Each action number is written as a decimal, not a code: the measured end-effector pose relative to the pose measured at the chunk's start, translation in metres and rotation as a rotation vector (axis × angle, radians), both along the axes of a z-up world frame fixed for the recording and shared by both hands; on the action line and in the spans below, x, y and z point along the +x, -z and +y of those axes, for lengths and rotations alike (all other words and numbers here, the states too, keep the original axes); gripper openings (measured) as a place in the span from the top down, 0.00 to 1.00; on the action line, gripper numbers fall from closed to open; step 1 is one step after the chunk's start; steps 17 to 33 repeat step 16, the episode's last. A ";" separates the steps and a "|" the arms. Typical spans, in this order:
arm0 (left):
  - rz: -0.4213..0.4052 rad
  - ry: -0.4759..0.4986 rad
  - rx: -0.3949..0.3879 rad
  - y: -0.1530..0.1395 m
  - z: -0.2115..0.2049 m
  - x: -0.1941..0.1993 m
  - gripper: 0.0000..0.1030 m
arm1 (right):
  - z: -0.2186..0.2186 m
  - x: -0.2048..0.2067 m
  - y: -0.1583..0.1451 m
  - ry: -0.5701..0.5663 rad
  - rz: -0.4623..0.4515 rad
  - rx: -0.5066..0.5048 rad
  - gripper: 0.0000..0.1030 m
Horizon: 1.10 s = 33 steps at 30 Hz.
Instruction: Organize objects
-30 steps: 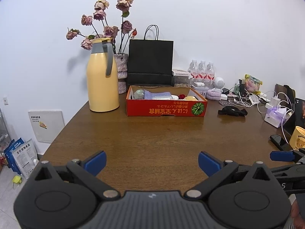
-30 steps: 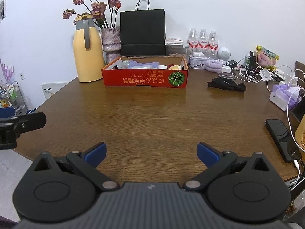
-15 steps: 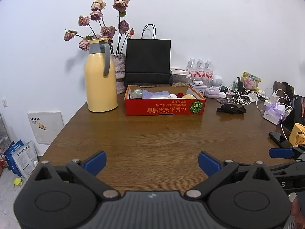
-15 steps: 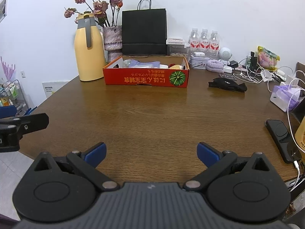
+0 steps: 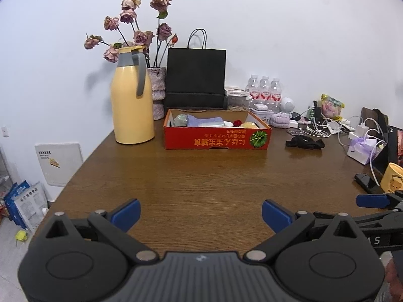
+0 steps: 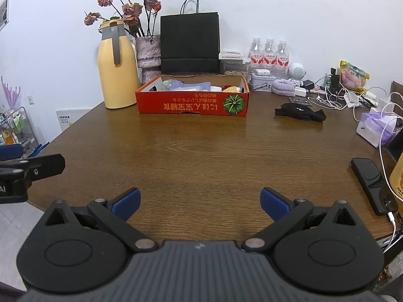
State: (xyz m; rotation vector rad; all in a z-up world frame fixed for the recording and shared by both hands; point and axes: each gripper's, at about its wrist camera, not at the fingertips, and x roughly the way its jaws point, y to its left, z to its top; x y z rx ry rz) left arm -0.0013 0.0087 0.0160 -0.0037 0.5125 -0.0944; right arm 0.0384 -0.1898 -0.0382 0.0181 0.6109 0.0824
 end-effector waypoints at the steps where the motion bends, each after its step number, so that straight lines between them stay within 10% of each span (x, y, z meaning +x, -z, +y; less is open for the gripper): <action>1: 0.001 0.002 0.001 0.000 -0.001 0.000 0.00 | 0.000 0.000 0.000 -0.001 0.001 0.001 0.00; 33: 0.024 0.016 -0.002 0.005 -0.003 0.001 0.00 | -0.002 0.002 0.003 0.013 0.011 0.003 0.00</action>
